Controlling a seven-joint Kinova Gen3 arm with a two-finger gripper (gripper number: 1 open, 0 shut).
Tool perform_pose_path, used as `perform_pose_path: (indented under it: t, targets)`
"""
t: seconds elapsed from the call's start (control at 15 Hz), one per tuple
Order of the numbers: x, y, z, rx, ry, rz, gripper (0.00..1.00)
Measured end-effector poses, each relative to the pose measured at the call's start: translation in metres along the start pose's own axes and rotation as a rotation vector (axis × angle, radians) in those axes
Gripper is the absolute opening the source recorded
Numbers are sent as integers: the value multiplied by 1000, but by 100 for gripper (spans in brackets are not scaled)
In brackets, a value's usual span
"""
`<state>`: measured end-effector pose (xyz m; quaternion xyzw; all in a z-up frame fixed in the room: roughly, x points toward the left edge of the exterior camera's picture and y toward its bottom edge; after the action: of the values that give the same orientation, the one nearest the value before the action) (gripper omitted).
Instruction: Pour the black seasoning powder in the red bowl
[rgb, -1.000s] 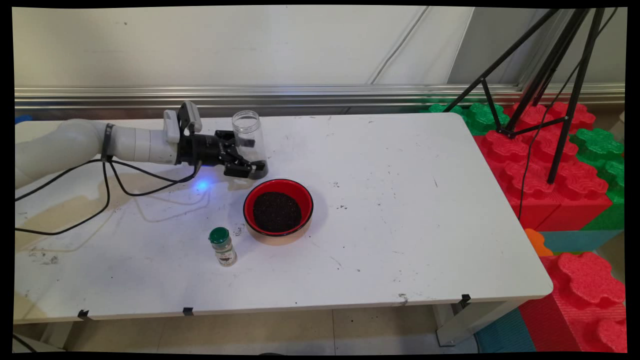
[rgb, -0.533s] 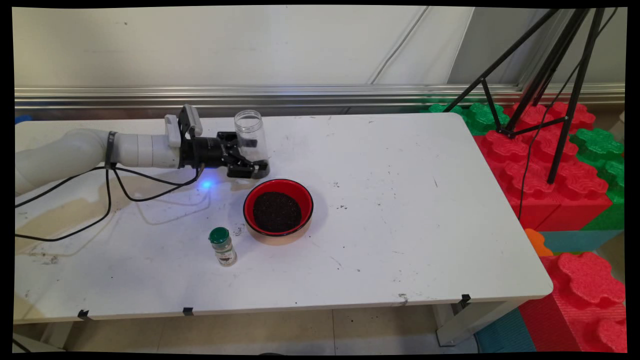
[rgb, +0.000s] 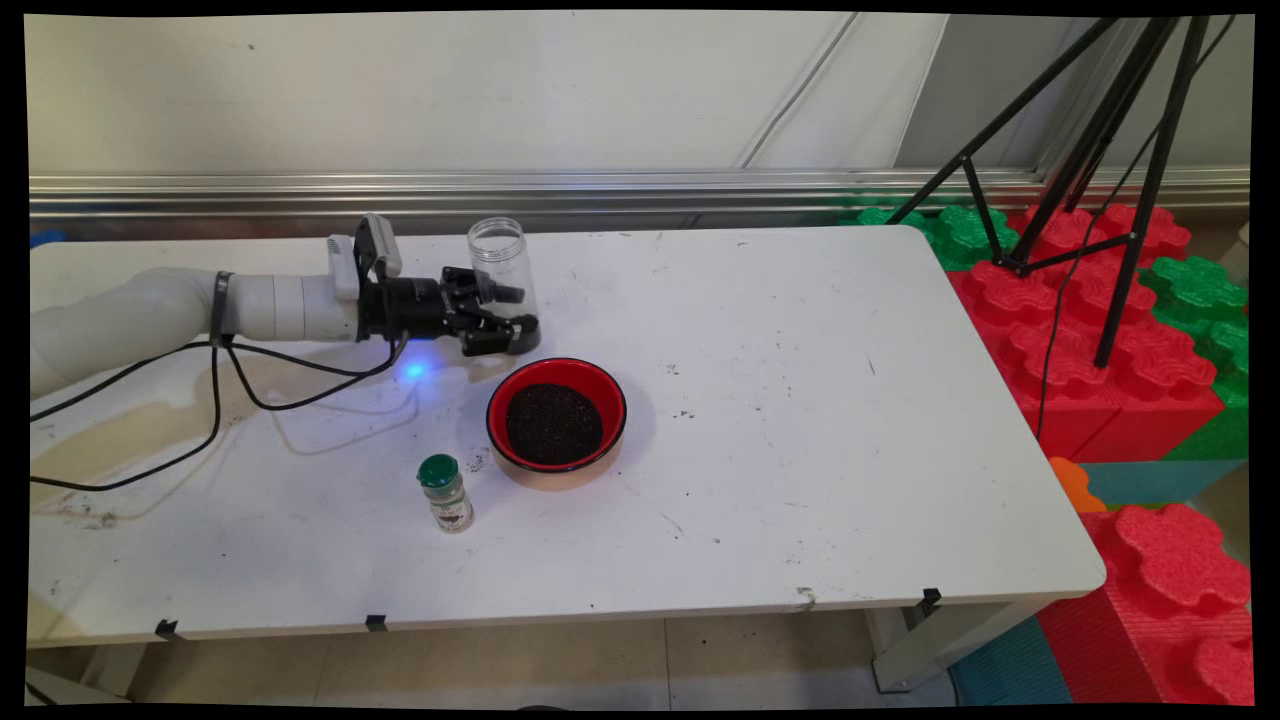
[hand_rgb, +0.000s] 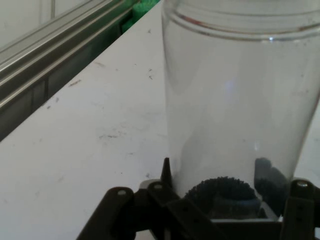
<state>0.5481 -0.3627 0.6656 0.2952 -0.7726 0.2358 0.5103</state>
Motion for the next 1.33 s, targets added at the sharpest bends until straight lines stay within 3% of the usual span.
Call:
perform_pose_path:
  t: [0.87, 1.33]
  targets:
    - [13, -2, -13, -42, -8, 186, 0]
    - [34, -3, -20, -70, -25, 369, 0]
